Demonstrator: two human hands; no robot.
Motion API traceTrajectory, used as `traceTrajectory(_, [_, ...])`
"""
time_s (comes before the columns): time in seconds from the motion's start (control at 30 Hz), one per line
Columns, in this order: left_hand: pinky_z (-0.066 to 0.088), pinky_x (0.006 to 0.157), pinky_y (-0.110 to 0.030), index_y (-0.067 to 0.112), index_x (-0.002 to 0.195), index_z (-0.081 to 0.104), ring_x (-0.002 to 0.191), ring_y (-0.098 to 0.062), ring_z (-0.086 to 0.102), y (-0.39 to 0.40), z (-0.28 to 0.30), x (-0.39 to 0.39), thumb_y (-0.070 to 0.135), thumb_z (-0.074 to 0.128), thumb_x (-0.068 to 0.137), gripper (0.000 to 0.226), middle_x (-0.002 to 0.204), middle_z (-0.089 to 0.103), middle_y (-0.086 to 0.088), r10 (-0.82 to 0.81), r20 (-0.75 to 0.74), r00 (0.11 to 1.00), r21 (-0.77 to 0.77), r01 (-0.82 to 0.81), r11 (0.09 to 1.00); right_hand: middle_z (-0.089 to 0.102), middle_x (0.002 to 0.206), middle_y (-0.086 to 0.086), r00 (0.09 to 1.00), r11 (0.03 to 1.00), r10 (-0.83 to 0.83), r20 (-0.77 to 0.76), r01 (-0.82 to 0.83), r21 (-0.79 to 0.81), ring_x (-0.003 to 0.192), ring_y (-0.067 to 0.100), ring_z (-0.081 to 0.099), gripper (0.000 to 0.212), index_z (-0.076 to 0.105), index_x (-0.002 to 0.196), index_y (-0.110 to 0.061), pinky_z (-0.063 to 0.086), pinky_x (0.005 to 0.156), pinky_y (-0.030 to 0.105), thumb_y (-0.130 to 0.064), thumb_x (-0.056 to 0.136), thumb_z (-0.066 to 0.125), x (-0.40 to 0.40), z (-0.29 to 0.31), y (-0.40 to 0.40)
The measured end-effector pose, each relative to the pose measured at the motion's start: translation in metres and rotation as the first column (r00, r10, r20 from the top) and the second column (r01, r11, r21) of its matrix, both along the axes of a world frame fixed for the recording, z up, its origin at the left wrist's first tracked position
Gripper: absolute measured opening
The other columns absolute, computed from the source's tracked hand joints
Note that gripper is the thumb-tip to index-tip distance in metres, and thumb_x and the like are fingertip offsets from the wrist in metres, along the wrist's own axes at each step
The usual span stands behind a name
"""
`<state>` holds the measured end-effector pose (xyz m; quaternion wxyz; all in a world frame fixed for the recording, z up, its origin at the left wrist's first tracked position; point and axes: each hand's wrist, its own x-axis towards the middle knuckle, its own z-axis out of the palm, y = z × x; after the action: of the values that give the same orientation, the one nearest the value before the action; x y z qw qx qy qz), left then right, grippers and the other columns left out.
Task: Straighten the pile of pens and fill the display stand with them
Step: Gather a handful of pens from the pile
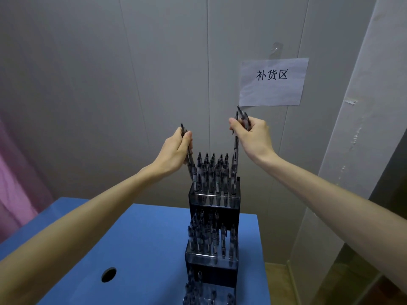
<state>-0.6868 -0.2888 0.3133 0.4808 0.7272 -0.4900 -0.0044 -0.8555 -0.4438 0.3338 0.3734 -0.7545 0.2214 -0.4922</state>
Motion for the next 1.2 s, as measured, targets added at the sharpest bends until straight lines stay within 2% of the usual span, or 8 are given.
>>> traceTrajectory(0.1, [0.055, 0.071, -0.048, 0.001, 0.099, 0.048, 0.077, -0.032, 0.060, -0.005, -0.009, -0.004, 0.036, 0.033, 0.111, 0.039, 0.085, 0.064, -0.010, -0.015, 0.023, 1.000, 0.039, 0.014, 0.999, 0.050, 0.057, -0.008, 0.999, 1.000, -0.012, 0.051, 0.011, 0.021, 0.052, 0.004, 0.038, 0.040, 0.072, 0.078, -0.004, 0.032, 0.054, 0.024, -0.040, 0.095, 0.068, -0.001, 0.001, -0.001])
traceTrajectory(0.23, [0.046, 0.067, -0.043, 0.000, 0.099, 0.043, 0.067, -0.019, 0.048, -0.010, -0.018, -0.008, 0.033, 0.032, 0.111, 0.037, 0.080, 0.057, -0.006, -0.004, 0.052, 0.999, 0.034, 0.002, 0.999, 0.058, 0.063, -0.003, 0.999, 0.999, 0.038, 0.031, -0.037, -0.010, 0.057, 0.006, 0.045, 0.039, 0.073, 0.080, -0.005, 0.036, 0.058, 0.025, -0.041, 0.095, 0.068, -0.007, -0.001, -0.003])
traceTrajectory(0.4, [0.046, 0.069, -0.051, 0.003, 0.102, 0.038, 0.070, -0.021, 0.044, -0.013, -0.023, -0.010, 0.035, 0.031, 0.110, 0.034, 0.082, 0.053, -0.007, 0.011, 0.075, 0.997, 0.042, -0.014, 0.999, 0.057, 0.063, -0.002, 0.998, 0.998, 0.053, 0.030, -0.052, -0.017, 0.054, 0.003, 0.041, 0.038, 0.073, 0.079, -0.005, 0.033, 0.054, 0.018, -0.039, 0.095, 0.069, -0.009, -0.004, -0.005])
traceTrajectory(0.53, [0.047, 0.071, -0.056, 0.009, 0.103, 0.033, 0.068, -0.022, 0.043, -0.013, -0.033, -0.014, 0.036, 0.031, 0.109, 0.028, 0.082, 0.049, -0.005, 0.008, 0.068, 0.998, 0.049, -0.012, 0.999, 0.059, 0.065, 0.004, 0.997, 0.998, 0.066, 0.032, -0.066, -0.009, 0.056, 0.006, 0.043, 0.039, 0.074, 0.079, -0.005, 0.034, 0.056, 0.022, -0.040, 0.094, 0.069, -0.011, -0.007, -0.005])
traceTrajectory(0.77, [0.048, 0.088, -0.050, 0.014, 0.110, 0.038, 0.096, -0.030, 0.057, -0.017, -0.030, -0.025, 0.025, 0.033, 0.105, 0.014, 0.105, 0.058, -0.007, 0.079, 0.019, 0.997, 0.030, -0.079, 0.996, 0.068, 0.075, 0.018, 0.997, 0.998, 0.070, 0.031, -0.070, 0.009, 0.063, 0.008, 0.048, 0.037, 0.075, 0.079, -0.006, 0.038, 0.060, 0.025, -0.039, 0.093, 0.070, -0.009, -0.010, -0.002])
traceTrajectory(0.9, [0.046, 0.089, -0.045, 0.016, 0.115, 0.039, 0.102, -0.025, 0.053, -0.019, -0.035, -0.029, 0.023, 0.036, 0.097, 0.020, 0.114, 0.053, -0.003, 0.131, 0.088, 0.987, 0.073, -0.137, 0.988, 0.063, 0.068, 0.012, 0.995, 0.995, 0.096, 0.018, -0.096, 0.007, 0.061, 0.007, 0.046, 0.036, 0.075, 0.080, -0.006, 0.037, 0.058, 0.024, -0.039, 0.094, 0.070, -0.010, -0.007, 0.002])
traceTrajectory(1.1, [0.044, 0.102, -0.048, 0.017, 0.123, 0.038, 0.115, -0.023, 0.050, -0.016, -0.033, -0.025, 0.034, 0.036, 0.092, 0.035, 0.125, 0.048, 0.000, 0.072, -0.146, 0.987, 0.156, -0.049, 0.987, 0.057, 0.063, -0.005, 0.994, 0.994, 0.107, 0.000, -0.107, 0.020, 0.058, 0.007, 0.045, 0.034, 0.076, 0.080, -0.009, 0.037, 0.058, 0.023, -0.039, 0.094, 0.070, -0.013, -0.009, 0.002])
traceTrajectory(1.2, [0.045, 0.096, -0.043, 0.019, 0.123, 0.039, 0.114, -0.020, 0.052, -0.014, -0.031, -0.023, 0.040, 0.039, 0.100, 0.031, 0.122, 0.049, 0.000, 0.040, -0.202, 0.978, 0.112, -0.018, 0.994, 0.054, 0.061, -0.004, 0.992, 0.992, 0.122, -0.015, -0.121, 0.032, 0.058, 0.010, 0.044, 0.035, 0.075, 0.080, -0.009, 0.037, 0.060, 0.028, -0.040, 0.094, 0.070, -0.015, -0.013, 0.003])
